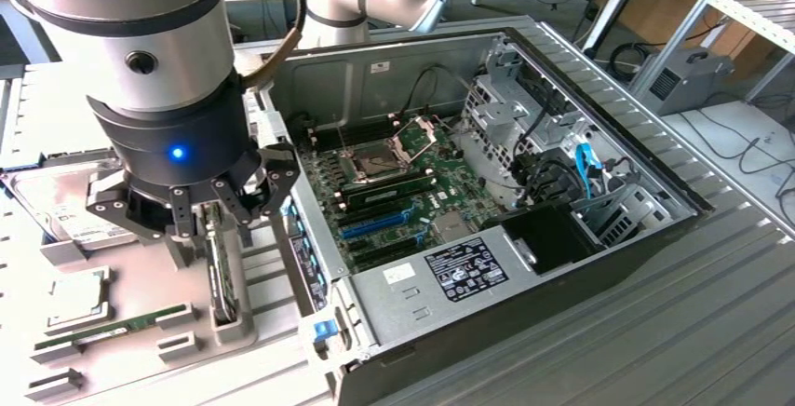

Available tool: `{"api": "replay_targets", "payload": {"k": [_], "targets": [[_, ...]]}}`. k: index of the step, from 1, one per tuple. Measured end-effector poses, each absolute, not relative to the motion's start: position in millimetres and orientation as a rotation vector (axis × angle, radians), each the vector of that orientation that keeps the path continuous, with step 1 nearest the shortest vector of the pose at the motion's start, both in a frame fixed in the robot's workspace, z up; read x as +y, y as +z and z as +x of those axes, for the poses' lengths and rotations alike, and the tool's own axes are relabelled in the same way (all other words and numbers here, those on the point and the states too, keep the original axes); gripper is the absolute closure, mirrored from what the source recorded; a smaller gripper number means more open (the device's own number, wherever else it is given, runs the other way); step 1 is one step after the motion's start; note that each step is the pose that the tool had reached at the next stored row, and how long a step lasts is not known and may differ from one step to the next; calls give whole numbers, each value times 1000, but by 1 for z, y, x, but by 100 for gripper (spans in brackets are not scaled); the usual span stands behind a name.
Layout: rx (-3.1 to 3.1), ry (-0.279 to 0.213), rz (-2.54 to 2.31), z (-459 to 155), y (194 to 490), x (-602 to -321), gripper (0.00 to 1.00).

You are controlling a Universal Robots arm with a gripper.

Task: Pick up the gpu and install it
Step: 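Pick up the gpu and move the gpu toward the slot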

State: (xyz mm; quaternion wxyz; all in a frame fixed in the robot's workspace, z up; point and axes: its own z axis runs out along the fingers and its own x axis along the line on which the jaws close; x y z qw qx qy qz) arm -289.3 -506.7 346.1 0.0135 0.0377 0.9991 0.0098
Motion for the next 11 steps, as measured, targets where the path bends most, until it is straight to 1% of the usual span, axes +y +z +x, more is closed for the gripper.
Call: {"api": "replay_targets", "payload": {"k": [11], "targets": [[3112,31,117,-290,341,-507,58]]}}
